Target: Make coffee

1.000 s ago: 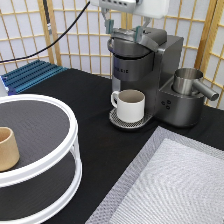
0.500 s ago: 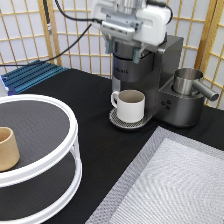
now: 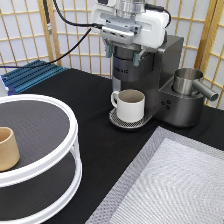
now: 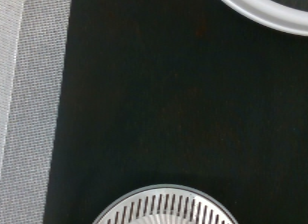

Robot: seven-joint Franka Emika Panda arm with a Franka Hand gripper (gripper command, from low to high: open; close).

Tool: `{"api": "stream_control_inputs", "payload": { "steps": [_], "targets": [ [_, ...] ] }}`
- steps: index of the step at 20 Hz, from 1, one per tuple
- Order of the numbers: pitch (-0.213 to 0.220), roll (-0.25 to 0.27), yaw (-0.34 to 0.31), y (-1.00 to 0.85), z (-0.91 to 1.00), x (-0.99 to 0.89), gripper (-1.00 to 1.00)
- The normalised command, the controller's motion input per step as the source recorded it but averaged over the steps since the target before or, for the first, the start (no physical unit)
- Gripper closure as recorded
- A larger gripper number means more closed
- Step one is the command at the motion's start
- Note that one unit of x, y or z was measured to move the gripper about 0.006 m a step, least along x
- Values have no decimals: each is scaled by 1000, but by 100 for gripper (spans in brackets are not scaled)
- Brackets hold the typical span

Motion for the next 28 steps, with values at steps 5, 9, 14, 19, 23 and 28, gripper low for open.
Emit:
{"api": "stream_control_inputs", "payload": {
  "steps": [5,9,14,19,23,28],
  "targets": [
    [-53,-2,-53,-595,-1000,-502,-100],
    [-5,-2,-43,-219,-1000,-386,-100],
    [3,-16,-35,367,-1000,-235,-100],
    [31,-12,-10,412,-302,23,-100],
    [-33,14,-40,-81,-1000,-69,-100],
    [0,-5,-15,163,-1000,-177,-100]
  ]
}}
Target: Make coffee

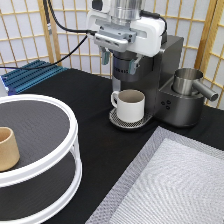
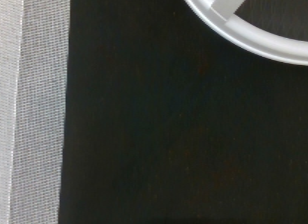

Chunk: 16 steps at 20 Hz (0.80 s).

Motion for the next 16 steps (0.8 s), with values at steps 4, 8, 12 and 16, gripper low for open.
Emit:
{"api": "stream_control_inputs", "payload": {
  "steps": [4,8,12,16],
  "targets": [
    [2,-133,0,885,-266,-144,-100],
    [-17,-153,0,408,937,-120,-100],
    [-42,-6,0,-223,1000,-185,-100],
    [-95,-17,0,-129,1000,66,-100]
  ]
}}
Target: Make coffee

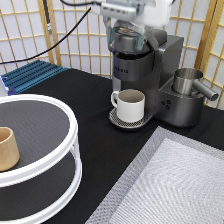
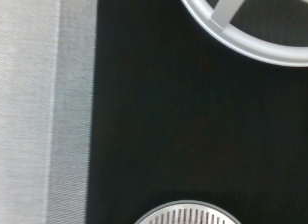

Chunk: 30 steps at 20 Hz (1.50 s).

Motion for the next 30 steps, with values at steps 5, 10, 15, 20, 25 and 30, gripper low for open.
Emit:
{"api": "stream_control_inputs", "payload": {
  "steps": [5,10,15,20,25,30],
  "targets": [
    [-107,-123,-16,152,1000,266,-100],
    [-88,-234,-37,722,398,383,-100],
    [-34,-182,-2,541,-714,-3,-100],
    [-1,-93,3,109,-742,-712,-100],
    [18,-7,19,-201,-250,-507,-100],
    [24,29,1,-405,-191,-317,-100]
  ]
}}
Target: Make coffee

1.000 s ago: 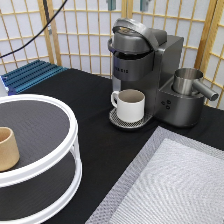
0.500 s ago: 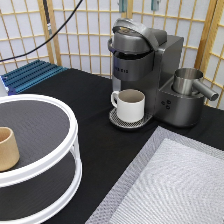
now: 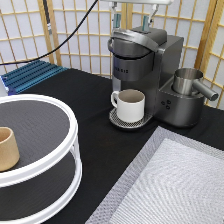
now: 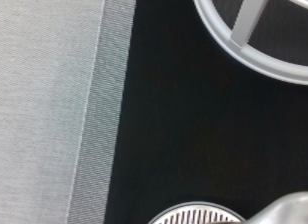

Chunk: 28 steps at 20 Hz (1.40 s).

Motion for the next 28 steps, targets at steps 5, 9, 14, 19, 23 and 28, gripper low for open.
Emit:
{"api": "stream_control_inputs", "payload": {
  "steps": [5,9,14,19,23,28],
  "targets": [
    [-3,95,0,-534,-503,14,-100],
    [-2,176,0,-779,-681,309,-100],
    [5,167,17,-691,-860,321,-100],
    [33,224,73,-60,138,-24,-100],
    [31,213,41,-337,906,191,-100],
    [23,241,48,-594,838,64,-100]
  ]
}}
